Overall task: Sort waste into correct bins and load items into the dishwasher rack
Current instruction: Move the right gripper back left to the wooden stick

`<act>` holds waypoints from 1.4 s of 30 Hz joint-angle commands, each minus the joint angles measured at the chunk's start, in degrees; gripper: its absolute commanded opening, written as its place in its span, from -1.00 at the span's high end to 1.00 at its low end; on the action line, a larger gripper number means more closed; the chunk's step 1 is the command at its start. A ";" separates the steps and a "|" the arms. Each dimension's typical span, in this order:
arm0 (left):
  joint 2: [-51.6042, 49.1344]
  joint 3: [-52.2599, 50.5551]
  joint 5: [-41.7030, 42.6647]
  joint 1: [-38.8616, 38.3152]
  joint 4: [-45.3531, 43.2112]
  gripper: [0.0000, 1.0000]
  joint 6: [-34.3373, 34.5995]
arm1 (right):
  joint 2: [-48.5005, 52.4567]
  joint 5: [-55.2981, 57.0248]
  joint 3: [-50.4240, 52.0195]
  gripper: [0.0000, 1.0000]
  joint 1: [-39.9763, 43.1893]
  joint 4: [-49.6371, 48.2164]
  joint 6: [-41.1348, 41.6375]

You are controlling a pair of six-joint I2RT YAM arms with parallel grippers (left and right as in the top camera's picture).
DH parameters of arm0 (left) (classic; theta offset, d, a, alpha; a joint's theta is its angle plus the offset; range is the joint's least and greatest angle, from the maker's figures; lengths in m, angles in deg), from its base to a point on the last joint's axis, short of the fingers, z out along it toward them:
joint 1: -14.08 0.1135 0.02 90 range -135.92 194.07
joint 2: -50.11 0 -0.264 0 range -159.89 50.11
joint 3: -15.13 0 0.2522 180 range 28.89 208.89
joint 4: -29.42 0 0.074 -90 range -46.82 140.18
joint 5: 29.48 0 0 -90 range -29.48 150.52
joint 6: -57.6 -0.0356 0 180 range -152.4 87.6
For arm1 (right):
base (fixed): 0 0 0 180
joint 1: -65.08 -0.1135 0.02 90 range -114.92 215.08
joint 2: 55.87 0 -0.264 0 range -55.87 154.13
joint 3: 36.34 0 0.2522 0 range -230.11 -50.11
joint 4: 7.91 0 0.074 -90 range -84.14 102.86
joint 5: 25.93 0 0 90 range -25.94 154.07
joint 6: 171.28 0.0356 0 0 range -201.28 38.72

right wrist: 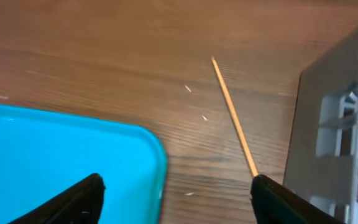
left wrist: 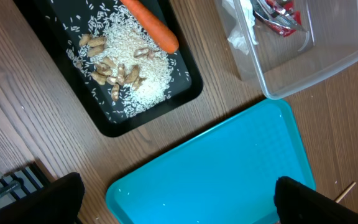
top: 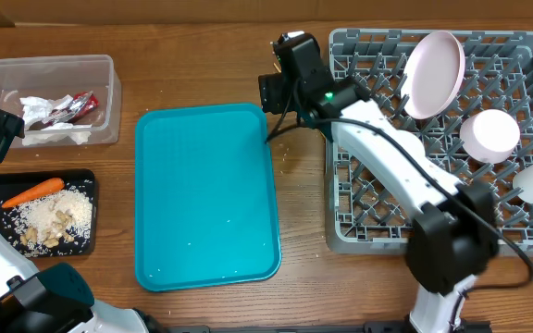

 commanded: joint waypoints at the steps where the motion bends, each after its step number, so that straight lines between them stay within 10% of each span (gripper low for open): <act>1: -0.24 -0.20 -0.39 0.11 0.00 -1.00 0.55 | 5.75 4.50 0.22 -0.63 0.22 -1.73 -5.62; 42: -0.24 -0.20 -0.42 0.11 0.00 -1.00 0.52 | 18.34 10.05 -4.28 -0.66 2.21 -2.82 -5.62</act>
